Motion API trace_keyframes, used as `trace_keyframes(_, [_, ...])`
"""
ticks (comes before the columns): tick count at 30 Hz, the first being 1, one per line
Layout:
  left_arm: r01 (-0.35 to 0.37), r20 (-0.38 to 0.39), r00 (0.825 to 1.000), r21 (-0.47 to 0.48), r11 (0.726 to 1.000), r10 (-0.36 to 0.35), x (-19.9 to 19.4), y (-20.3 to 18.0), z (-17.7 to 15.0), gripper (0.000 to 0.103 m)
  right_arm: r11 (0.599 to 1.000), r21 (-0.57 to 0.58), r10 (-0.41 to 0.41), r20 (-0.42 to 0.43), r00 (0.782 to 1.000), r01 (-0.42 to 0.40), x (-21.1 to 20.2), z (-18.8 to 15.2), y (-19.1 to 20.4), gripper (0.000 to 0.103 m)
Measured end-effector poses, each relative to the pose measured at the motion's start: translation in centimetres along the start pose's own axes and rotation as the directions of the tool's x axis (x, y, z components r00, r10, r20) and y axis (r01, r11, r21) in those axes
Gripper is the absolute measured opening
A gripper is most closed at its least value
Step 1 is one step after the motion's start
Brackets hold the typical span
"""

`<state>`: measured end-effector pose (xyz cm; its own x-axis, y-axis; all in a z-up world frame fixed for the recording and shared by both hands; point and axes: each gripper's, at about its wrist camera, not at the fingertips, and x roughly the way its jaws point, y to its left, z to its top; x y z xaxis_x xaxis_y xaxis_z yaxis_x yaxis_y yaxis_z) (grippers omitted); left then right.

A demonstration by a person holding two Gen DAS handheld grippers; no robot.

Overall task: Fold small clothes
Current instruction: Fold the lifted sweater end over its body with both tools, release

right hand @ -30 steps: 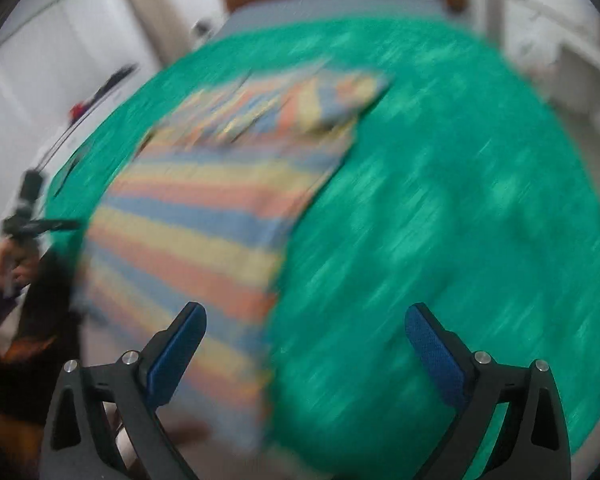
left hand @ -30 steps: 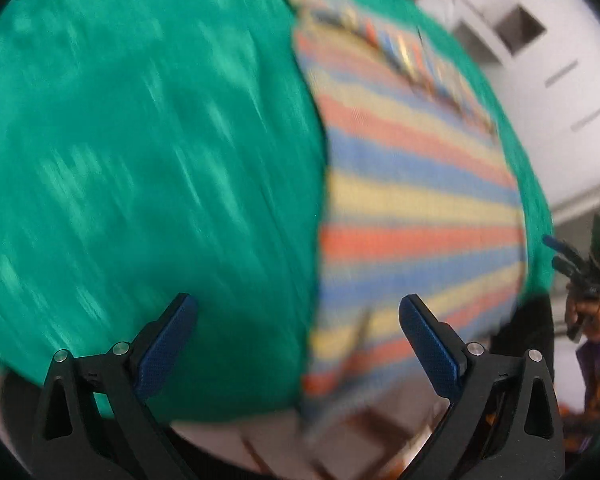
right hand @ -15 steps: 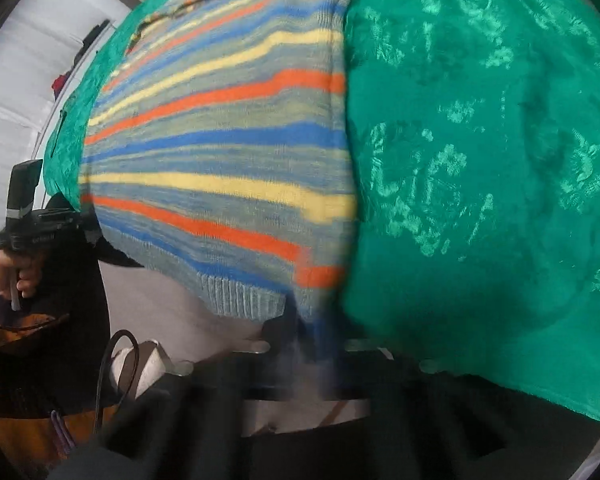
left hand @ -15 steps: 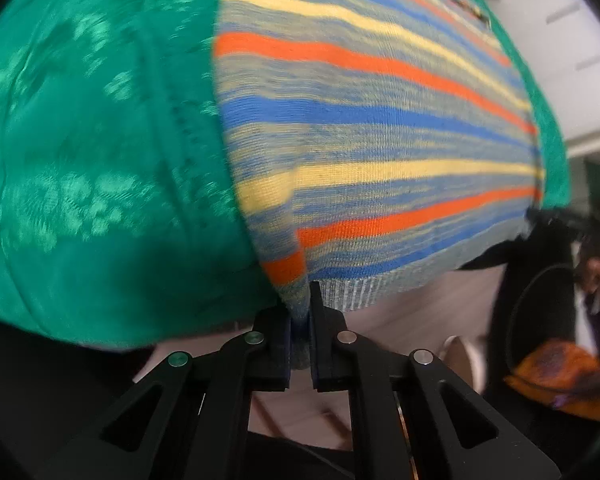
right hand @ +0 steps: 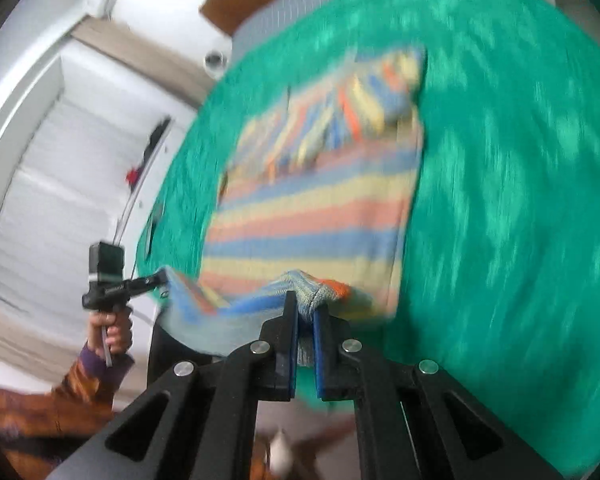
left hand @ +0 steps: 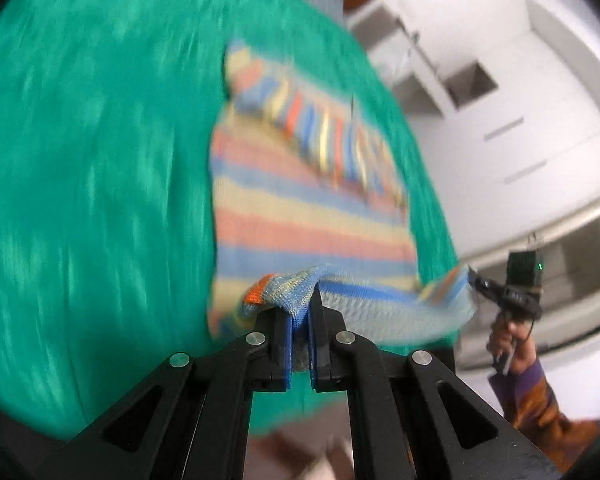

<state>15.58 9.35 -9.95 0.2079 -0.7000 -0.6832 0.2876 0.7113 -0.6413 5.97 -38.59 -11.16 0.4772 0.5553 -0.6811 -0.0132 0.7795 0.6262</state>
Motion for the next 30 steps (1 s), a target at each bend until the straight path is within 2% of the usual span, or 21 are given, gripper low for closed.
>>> trace_keyframes(3, [-0.011, 0.061, 0.998, -0.019, 1.000, 0.012, 1.7, 0.8, 6.9, 0.004, 0.999, -0.014, -0.033, 0.100, 0.994, 0.035, 0.6, 6.8, -1.2, 0.006])
trace_keyframes(6, [-0.050, 0.107, 0.993, -0.036, 0.998, 0.054, 4.5, 0.9, 13.5, 0.004, 0.999, 0.006, -0.052, 0.155, 0.986, 0.052, 2.6, 12.8, -2.2, 0.006])
trace_keyframes(8, [-0.079, 0.140, 0.986, -0.060, 0.995, 0.087, 8.0, 0.5, 17.2, 0.004, 0.997, 0.029, -0.081, 0.181, 0.980, 0.077, 4.8, 17.2, -3.7, 0.006])
trace_keyframes(9, [-0.101, 0.145, 0.983, -0.058, 0.993, 0.109, 9.4, 0.7, 18.6, 0.005, 0.995, 0.033, -0.097, 0.196, 0.976, 0.093, 5.8, 18.8, -4.2, 0.006])
trace_keyframes(10, [-0.158, 0.131, 0.978, -0.061, 0.985, 0.165, 11.1, 1.3, 20.4, 0.010, 0.994, 0.039, -0.106, 0.212, 0.971, 0.100, 7.4, 20.6, -4.6, 0.007])
trace_keyframes(11, [-0.206, 0.114, 0.970, -0.088, 0.975, 0.215, 12.2, 1.9, 21.1, 0.011, 0.992, 0.062, -0.118, 0.224, 0.967, 0.107, 8.9, 22.4, -5.7, 0.010])
trace_keyframes(12, [-0.255, 0.090, 0.959, -0.130, 0.958, 0.268, 12.7, 2.7, 21.5, 0.017, 0.987, 0.094, -0.152, 0.235, 0.960, 0.133, 9.7, 23.5, -6.6, 0.015])
trace_keyframes(13, [-0.267, 0.082, 0.955, -0.175, 0.948, 0.285, 12.5, 3.6, 21.6, 0.017, 0.974, 0.136, -0.211, 0.248, 0.946, 0.182, 10.3, 24.3, -7.3, 0.026])
trace_keyframes(14, [-0.249, 0.099, 0.958, -0.183, 0.951, 0.270, 11.9, 3.9, 21.3, 0.018, 0.965, 0.175, -0.237, 0.260, 0.936, 0.195, 10.4, 24.6, -8.1, 0.028])
trace_keyframes(15, [-0.231, 0.121, 0.960, -0.173, 0.957, 0.253, 11.1, 3.9, 20.8, 0.026, 0.965, 0.183, -0.232, 0.263, 0.936, 0.188, 10.3, 24.8, -8.4, 0.028])
trace_keyframes(16, [-0.229, 0.143, 0.958, -0.132, 0.964, 0.247, 10.1, 3.4, 19.9, 0.040, 0.970, 0.164, -0.217, 0.258, 0.941, 0.178, 9.9, 24.5, -8.3, 0.028])
trace_keyframes(17, [-0.238, 0.155, 0.956, -0.076, 0.968, 0.247, 9.1, 2.7, 18.9, 0.047, 0.977, 0.127, -0.200, 0.243, 0.949, 0.173, 9.6, 24.2, -7.8, 0.028])
trace_keyframes(18, [-0.241, 0.157, 0.958, -0.017, 0.970, 0.241, 8.7, 1.8, 18.3, 0.056, 0.982, 0.080, -0.184, 0.215, 0.959, 0.170, 9.2, 24.0, -7.3, 0.028])
trace_keyframes(19, [-0.227, 0.136, 0.966, 0.046, 0.973, 0.219, 8.7, 1.0, 17.5, 0.062, 0.985, -0.005, -0.169, 0.139, 0.976, 0.172, 9.7, 23.3, -6.0, 0.028])
trace_keyframes(21, [-0.150, 0.014, 0.989, 0.123, 0.981, 0.149, 10.8, 0.1, 17.1, 0.065, 0.982, -0.111, -0.155, 0.008, 0.988, 0.155, 11.4, 22.5, -4.2, 0.028])
trace_keyframes(23, [-0.094, -0.124, 0.986, 0.154, 0.984, 0.114, 14.5, -0.6, 17.1, 0.065, 0.974, -0.164, -0.177, -0.109, 0.978, 0.158, 14.6, 22.6, -3.2, 0.028])
trace_keyframes(24, [-0.109, -0.148, 0.980, 0.166, 0.980, 0.134, 16.6, -0.6, 17.9, 0.065, 0.968, -0.184, -0.198, -0.155, 0.968, 0.169, 16.9, 23.2, -2.9, 0.028])
trace_keyframes(25, [-0.160, -0.138, 0.973, 0.172, 0.972, 0.185, 18.3, -0.8, 18.8, 0.063, 0.965, -0.190, -0.214, -0.164, 0.963, 0.182, 18.3, 23.6, -3.0, 0.028])
trace_keyframes(27, [-0.209, -0.066, 0.974, 0.110, 0.972, 0.217, 19.1, -0.6, 21.1, 0.061, 0.959, -0.173, -0.245, -0.100, 0.964, 0.226, 20.9, 26.0, -3.1, 0.028])
trace_keyframes(28, [-0.208, 0.000, 0.978, 0.020, 0.978, 0.208, 18.4, -0.1, 22.6, 0.061, 0.956, -0.160, -0.254, -0.027, 0.967, 0.247, 21.3, 27.3, -2.8, 0.028])
trace_keyframes(30, [-0.162, 0.083, 0.982, -0.090, 0.983, 0.170, 16.4, 0.7, 23.7, 0.063, 0.939, -0.148, -0.289, 0.145, 0.946, 0.309, 20.2, 29.0, -1.6, 0.028])
